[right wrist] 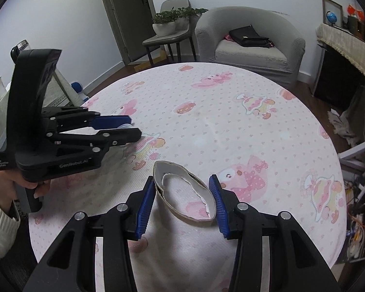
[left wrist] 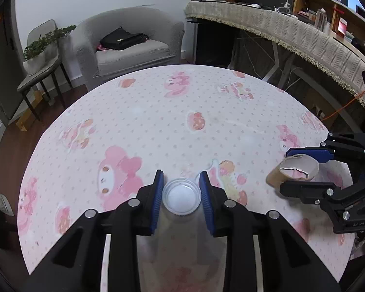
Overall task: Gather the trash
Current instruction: 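Carry the white cap and tan cardboard ring over the teal bin with both tools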
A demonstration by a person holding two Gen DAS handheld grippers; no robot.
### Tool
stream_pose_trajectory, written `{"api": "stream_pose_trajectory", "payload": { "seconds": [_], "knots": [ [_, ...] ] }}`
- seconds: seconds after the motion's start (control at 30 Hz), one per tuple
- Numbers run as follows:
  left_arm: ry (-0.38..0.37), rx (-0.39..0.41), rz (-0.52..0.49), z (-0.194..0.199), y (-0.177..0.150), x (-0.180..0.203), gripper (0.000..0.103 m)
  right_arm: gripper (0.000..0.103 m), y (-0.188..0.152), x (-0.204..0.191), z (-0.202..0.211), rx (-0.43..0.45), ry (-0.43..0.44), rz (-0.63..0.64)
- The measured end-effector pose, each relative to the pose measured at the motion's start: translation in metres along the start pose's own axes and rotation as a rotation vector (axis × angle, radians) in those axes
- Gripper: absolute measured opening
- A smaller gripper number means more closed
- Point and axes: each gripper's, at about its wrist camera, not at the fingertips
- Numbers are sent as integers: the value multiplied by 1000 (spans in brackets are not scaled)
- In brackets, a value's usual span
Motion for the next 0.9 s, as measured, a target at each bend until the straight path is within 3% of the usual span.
{"api": "stream_pose_trajectory", "payload": {
  "seconds": [0.3,0.37,0.6,0.7,0.9],
  "knots": [
    [10,37,65,27,-19,-22,32,46,13,-27,-5,15,-18,-36],
    [16,57,80,39,-23,-30,32,38,17,-36,-5,23,-36,-41],
    [29,112,128,74,-39,-56,32,38,19,-52,-8,0,-89,-20],
    [31,124,152,87,-46,-68,32,66,14,-53,-3,9,-142,-18],
    [47,134,187,102,-53,-90,32,66,7,-48,-11,-23,-161,-46]
  ]
}}
Point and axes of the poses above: each gripper's, at about its wrist camera, not at the fingertips, and z roughly against the way its jaws point, x to its right, y to its top, and after that the axes turned 14 degrees about z, right-handed
